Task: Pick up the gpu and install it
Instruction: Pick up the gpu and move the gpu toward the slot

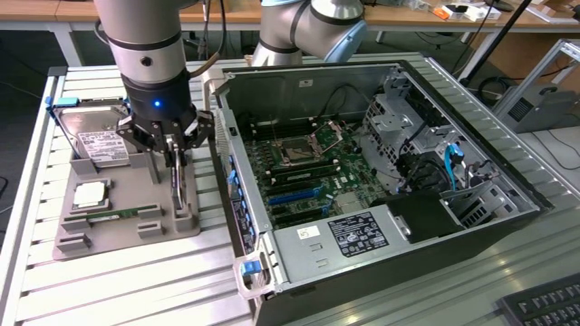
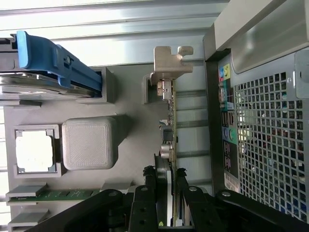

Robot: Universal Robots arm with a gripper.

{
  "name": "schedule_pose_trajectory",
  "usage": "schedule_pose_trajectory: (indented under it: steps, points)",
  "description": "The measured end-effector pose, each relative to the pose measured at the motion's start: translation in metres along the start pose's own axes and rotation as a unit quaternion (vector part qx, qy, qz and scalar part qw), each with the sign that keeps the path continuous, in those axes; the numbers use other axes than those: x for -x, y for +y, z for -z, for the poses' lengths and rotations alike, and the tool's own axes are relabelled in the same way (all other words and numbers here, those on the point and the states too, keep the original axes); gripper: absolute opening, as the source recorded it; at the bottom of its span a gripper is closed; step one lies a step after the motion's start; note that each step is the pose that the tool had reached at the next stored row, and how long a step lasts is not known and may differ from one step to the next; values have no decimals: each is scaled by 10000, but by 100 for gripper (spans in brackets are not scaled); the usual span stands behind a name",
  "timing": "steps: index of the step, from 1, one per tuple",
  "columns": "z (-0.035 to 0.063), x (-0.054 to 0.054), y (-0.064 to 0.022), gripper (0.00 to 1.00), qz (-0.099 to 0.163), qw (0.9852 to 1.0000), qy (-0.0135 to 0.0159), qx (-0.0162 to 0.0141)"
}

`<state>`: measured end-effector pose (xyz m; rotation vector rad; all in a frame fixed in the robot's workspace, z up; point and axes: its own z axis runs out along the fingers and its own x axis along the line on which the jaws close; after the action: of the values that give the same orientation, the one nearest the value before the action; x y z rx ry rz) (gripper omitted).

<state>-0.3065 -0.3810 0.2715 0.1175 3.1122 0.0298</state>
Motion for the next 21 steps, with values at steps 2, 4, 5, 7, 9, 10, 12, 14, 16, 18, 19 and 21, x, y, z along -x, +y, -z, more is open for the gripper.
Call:
schedule_pose_trajectory:
  steps: [2, 4, 5, 7, 9, 10, 12, 14, 16, 18, 19, 21]
  points:
    - [3, 0, 0, 27, 0, 10000, 0, 0]
    - [7, 0, 0, 27, 0, 10000, 0, 0]
    - [9, 0, 0, 27, 0, 10000, 0, 0]
    - [12, 0, 0, 27, 0, 10000, -1, 1]
    - [15, 1, 0, 27, 0, 10000, 0, 0]
    - [34, 1, 1, 27, 0, 10000, 0, 4]
    - [51, 1, 0, 27, 0, 10000, 0, 8]
    - [55, 1, 0, 27, 0, 10000, 1, 8]
    - [57, 1, 0, 27, 0, 10000, 0, 9]
    - [59, 1, 0, 27, 0, 10000, 0, 9]
    - [62, 2, 0, 27, 0, 10000, 1, 10]
    - [64, 2, 0, 27, 0, 10000, 0, 11]
